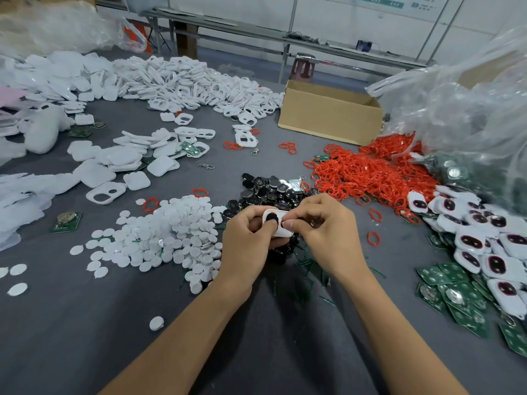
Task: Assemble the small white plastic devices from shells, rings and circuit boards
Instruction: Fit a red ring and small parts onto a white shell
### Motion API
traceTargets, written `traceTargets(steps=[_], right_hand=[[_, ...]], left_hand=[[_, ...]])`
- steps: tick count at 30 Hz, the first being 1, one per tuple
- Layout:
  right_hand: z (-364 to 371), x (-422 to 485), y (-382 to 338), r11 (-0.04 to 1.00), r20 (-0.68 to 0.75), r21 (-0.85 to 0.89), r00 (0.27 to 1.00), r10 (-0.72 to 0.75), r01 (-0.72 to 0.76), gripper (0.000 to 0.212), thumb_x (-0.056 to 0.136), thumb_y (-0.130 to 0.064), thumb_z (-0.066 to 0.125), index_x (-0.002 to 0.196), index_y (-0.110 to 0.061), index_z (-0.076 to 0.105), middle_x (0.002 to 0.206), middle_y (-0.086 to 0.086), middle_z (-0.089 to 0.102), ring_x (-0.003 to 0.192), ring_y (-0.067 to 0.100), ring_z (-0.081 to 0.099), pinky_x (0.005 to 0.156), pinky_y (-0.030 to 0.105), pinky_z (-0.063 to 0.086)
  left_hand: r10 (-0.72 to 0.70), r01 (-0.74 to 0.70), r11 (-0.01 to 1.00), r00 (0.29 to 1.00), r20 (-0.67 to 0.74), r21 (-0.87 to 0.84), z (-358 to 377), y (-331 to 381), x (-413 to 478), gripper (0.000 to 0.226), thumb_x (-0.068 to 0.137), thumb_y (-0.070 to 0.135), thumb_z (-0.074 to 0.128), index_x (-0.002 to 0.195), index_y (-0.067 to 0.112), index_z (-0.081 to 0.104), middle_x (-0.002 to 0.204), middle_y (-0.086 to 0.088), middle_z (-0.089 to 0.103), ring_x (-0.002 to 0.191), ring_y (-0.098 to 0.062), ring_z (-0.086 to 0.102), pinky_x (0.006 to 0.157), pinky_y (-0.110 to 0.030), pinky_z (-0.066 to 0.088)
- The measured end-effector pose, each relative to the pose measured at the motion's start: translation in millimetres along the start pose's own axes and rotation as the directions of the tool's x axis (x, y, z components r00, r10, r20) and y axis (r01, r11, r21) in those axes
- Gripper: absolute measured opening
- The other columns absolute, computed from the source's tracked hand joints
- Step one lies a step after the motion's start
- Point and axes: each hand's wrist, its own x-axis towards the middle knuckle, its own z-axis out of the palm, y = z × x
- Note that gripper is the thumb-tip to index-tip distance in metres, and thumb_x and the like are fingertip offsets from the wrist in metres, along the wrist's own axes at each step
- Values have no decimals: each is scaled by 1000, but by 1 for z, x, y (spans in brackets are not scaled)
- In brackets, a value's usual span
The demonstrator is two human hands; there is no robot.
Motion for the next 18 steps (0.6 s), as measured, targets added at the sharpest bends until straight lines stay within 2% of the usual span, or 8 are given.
traceTargets(steps=[6,10,15,18], right_hand=[[7,-1,3,999,-24,30,1000,-15,15,15,73,-1,77,72,-16,76,84,-9,62,72,-3,54,64,8,36],[9,0,5,999,-41,42,999,-33,34,17,70,2,78,70,-14,75,81,-9,65,72,0,59,64,8,40],[3,0,5,999,6,-15,999,-50,50,16,71,-2,78,70,-18,74,80,-8,68,70,10,61,66,25,49],[2,0,5,1000,25,-23,1000,4,-4,16,71,-4,79,69,-19,73,78,-8,68,64,9,60,62,28,48]], left_hand=[[-34,35,999,999,10,-33,-2,1,2,17,90,-7,57,99,5,67,83,-8,74,72,-15,72,70,-29,61],[-40,40,999,998,38,-9,-3,1,2,20,89,-8,56,98,6,67,75,-2,73,72,-15,72,69,-28,61],[-54,52,998,997,53,31,-3,0,2,20,89,-7,58,100,6,68,80,-6,74,80,-21,73,72,-32,61],[-52,49,998,997,64,49,-3,-1,2,19,90,-5,59,97,10,68,81,-7,74,82,-22,73,73,-33,61]])
